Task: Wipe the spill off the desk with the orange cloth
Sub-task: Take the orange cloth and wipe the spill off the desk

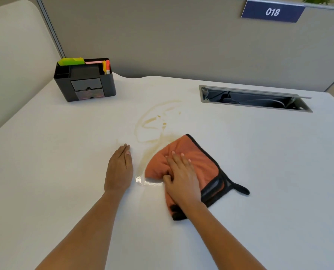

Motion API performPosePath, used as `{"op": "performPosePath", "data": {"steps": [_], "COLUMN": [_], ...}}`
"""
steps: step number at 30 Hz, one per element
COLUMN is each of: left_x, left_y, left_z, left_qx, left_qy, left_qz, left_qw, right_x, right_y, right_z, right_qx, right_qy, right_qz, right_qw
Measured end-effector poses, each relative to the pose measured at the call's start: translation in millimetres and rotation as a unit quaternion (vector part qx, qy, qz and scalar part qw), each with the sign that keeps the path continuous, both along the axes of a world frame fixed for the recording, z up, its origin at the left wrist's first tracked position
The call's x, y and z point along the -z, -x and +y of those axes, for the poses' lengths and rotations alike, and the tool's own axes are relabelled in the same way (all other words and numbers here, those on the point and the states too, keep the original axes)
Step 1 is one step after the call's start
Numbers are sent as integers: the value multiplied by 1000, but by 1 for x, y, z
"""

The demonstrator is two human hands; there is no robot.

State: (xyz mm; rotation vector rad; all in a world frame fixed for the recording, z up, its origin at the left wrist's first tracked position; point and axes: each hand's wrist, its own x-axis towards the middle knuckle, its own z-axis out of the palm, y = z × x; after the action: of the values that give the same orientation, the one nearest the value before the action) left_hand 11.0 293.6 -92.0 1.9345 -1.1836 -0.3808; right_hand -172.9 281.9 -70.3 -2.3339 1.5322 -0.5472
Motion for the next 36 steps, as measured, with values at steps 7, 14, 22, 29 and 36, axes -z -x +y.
{"op": "performPosePath", "data": {"steps": [7,14,22,29,36], "left_x": [-4,-6,-24,-24,-33], "left_y": [-8,-13,-26,-20,-9], "left_z": [5,7,9,13,28], "left_qx": [-5,-1,22,-2,-27], "left_qy": [38,79,41,46,67], "left_qz": [110,180,407,354,170], "left_qw": [993,981,912,934,983], "right_x": [9,3,7,5,6], "right_y": [7,-8,-41,7,-85], "right_z": [64,7,58,34,13], "right_qx": [-218,-77,-245,-194,-132], "right_qy": [11,2,-13,-7,-11], "right_qz": [12,15,20,20,28], "right_qw": [976,997,969,981,991]}}
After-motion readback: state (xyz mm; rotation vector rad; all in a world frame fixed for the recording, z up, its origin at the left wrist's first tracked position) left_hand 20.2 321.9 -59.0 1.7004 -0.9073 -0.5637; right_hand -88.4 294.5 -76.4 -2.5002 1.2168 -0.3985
